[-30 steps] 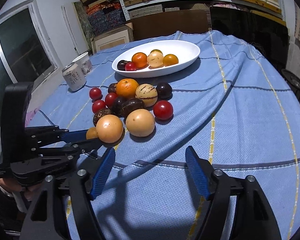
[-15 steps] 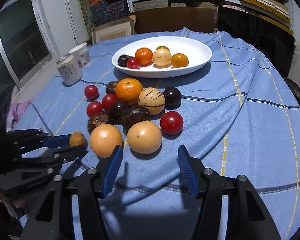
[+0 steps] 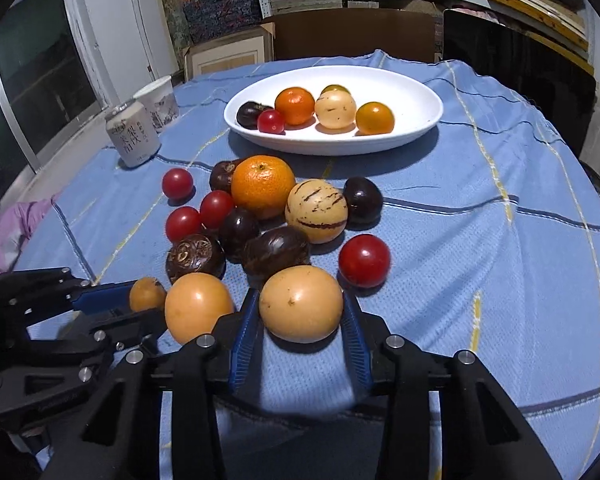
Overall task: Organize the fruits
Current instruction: 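Grasp a small yellow-brown fruit with the left tool while the right grasps a large pale orange fruit, then carry both fruits onto the white plate and open both tools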
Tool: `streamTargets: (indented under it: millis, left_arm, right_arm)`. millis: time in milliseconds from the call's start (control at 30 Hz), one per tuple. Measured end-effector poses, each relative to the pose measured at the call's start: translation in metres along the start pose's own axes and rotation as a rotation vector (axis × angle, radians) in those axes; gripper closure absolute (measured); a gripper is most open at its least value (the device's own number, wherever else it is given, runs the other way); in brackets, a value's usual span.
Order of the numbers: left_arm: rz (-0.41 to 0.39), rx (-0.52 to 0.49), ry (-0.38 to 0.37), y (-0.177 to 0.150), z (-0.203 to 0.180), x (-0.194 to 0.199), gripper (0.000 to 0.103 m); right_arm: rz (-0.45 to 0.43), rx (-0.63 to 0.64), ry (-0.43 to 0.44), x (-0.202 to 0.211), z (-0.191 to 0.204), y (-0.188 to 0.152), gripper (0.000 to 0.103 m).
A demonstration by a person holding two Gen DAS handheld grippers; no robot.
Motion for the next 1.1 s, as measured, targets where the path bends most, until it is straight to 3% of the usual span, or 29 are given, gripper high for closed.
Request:
streamTargets:
  millis: [600, 900, 1100]
  left_arm:
    - [-0.078, -0.042, 0.017, 0.039, 0.0, 0.032, 0.075]
    - [-0.125, -0.067, 0.034, 0.089, 0.007, 0.037, 0.075]
    - [-0.132, -0.04, 0.036, 0.129, 0.025, 0.018, 0.075]
  right_arm:
    - [-0.121, -0.042, 0.074, 0.06, -0.011, 0.026, 0.061]
    - [-0.165, -0.009, 0.098, 0.064, -0.001, 0.07, 0.061]
    - [-0.177, -0.018, 0.106, 0.042, -0.002, 0.109, 0.061]
Point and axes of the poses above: each gripper's, at about its wrist camera, not at the fingertips, and x roughly against the way its jaws point, z to its left, y to its top, the point moved 8 cm from there along -x, roughly the way its jaws point, and after that the axes turned 9 degrees about -x, right-handed, at the moved point
